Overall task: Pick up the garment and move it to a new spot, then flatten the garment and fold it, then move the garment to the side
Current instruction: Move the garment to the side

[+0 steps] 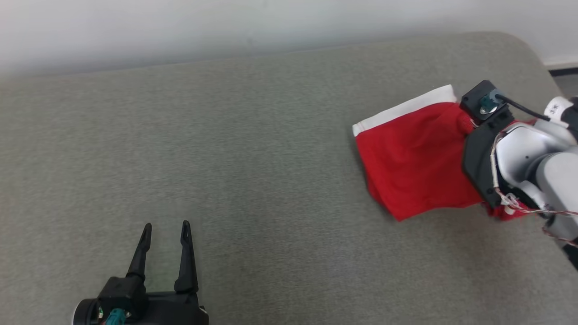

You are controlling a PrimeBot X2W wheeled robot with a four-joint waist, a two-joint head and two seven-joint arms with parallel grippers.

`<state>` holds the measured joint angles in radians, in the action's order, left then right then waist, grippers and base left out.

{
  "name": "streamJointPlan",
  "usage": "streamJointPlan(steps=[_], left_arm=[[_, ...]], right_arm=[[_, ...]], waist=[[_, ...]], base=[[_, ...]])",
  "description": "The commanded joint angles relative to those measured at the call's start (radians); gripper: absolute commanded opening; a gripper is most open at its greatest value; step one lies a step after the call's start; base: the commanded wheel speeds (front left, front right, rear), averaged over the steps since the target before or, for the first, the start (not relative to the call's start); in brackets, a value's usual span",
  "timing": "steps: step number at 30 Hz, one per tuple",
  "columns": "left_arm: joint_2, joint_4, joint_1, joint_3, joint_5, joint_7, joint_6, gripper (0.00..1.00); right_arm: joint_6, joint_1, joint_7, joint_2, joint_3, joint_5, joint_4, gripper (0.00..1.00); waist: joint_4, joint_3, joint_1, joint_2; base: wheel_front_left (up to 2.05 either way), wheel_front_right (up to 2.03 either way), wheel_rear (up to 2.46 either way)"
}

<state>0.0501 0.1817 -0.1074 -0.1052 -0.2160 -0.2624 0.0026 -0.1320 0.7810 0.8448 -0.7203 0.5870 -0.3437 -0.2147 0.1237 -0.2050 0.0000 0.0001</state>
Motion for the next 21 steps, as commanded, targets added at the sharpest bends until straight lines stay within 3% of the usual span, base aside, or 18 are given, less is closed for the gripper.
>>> streamJointPlan(steps=[1, 11, 21], left_arm=[[0.001, 0.004, -0.015, 0.001, 0.003, -0.003, -0.002, 1.00], [0.001, 0.005, -0.050, 0.008, 0.027, -0.003, -0.019, 1.00], [0.003, -0.005, -0.070, 0.015, 0.054, -0.003, -0.042, 1.00]], right_arm=[[0.003, 0.014, 0.003, -0.018, 0.010, -0.011, 0.007, 0.00], [0.003, 0.080, -0.120, -0.161, 0.015, 0.004, -0.065, 0.00], [0.003, 0.036, -0.229, -0.212, -0.111, 0.026, -0.256, 0.00]], waist=[[0.078, -0.040, 0.0000, -0.0001], [0.112, -0.116, 0.0000, -0.0001], [0.060, -0.162, 0.0000, -0.0001]], base=[[0.00, 0.00, 0.00], [0.00, 0.00, 0.00], [0.00, 0.00, 0.00]])
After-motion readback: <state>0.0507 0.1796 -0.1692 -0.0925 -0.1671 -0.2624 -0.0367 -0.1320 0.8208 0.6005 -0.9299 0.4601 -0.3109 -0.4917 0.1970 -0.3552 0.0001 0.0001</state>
